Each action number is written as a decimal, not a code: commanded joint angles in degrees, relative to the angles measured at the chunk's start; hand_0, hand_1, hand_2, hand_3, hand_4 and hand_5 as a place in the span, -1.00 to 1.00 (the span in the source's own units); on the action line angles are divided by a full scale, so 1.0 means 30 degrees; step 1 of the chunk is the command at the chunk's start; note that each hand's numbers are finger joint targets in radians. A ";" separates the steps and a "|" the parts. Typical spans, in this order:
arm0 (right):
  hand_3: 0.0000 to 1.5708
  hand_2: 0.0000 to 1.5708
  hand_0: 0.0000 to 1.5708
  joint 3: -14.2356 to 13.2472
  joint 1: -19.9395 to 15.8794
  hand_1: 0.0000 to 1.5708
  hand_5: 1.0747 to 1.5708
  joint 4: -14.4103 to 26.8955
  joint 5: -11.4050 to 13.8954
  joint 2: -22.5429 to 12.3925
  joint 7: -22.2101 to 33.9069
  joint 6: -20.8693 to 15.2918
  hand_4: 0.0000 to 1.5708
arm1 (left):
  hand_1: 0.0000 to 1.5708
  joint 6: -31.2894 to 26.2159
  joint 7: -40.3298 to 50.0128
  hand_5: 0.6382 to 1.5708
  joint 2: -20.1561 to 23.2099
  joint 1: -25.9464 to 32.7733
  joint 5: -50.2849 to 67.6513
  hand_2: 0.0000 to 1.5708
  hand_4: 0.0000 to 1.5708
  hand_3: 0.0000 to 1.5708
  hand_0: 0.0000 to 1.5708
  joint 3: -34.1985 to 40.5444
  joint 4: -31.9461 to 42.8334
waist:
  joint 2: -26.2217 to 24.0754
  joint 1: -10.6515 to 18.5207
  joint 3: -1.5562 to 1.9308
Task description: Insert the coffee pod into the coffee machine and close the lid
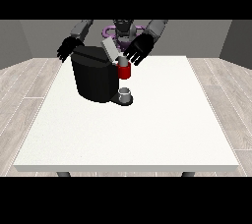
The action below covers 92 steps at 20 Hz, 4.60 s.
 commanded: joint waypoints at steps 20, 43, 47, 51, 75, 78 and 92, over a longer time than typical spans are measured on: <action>-1.00 -1.00 -1.00 -0.0419 0.0163 -1.00 1.00 0.0201 -0.0237 -0.0140 0.0241 -0.0236 -0.52 | 0.53 -0.0072 -0.0109 1.00 -0.1031 0.0345 -0.0505 0.56 -0.41 0.39 0.53 -0.0295 0.0352 | -0.0069 0.0561 -0.0002; -1.00 -1.00 -1.00 -0.0288 0.0047 -1.00 1.00 0.0149 -0.0107 -0.0071 -0.0819 -0.0274 -0.56 | -1.00 -0.1333 -0.1244 1.00 0.0998 -0.0362 -0.2129 -1.00 -1.00 -1.00 -1.00 -0.1051 0.0719 | 0.0848 0.0087 0.0001; -1.00 -1.00 -1.00 -0.0440 0.0534 -1.00 1.00 0.0922 -0.0116 0.0050 -0.1319 -0.0334 -0.52 | -1.00 -0.0956 -0.0541 1.00 -0.0123 0.0029 -0.2409 -1.00 -1.00 -1.00 -1.00 -0.1392 0.0268 | 0.0055 0.0570 0.0005; -1.00 -1.00 -1.00 -0.0343 0.0410 -1.00 1.00 0.0278 -0.0099 -0.0148 -0.0280 -0.0374 -0.48 | -1.00 -0.1233 -0.1290 1.00 0.0240 0.0399 -0.2291 -1.00 -1.00 -1.00 -1.00 -0.1142 0.0451 | -0.0368 0.0674 -0.0004; -1.00 -1.00 -1.00 -0.0717 0.3566 -1.00 1.00 -0.1324 -0.1235 -0.2216 0.0898 0.1972 -0.63 | -1.00 -0.2131 -0.2793 1.00 -0.5283 0.7876 0.5655 -1.00 -1.00 -1.00 -1.00 0.4506 -0.0356 | -0.8538 0.5293 -0.0027; -1.00 -1.00 -1.00 -0.0143 0.3017 -1.00 1.00 -0.1749 -0.0988 -0.2171 0.1468 0.2137 -1.00 | -1.00 -0.1426 -0.2068 1.00 -0.6618 0.8306 0.6259 -1.00 -0.82 -1.00 -1.00 0.4718 -0.0585 | -0.8926 0.5725 -0.0014; -1.00 -1.00 -1.00 0.0611 0.1053 -1.00 1.00 -0.1844 -0.0063 -0.2789 0.3087 0.2938 -0.73 | -1.00 -0.3920 -0.1663 1.00 -0.7600 1.2608 0.9230 -1.00 -0.97 -1.00 -1.00 0.4388 -0.4146 | -0.8986 0.8299 -0.0007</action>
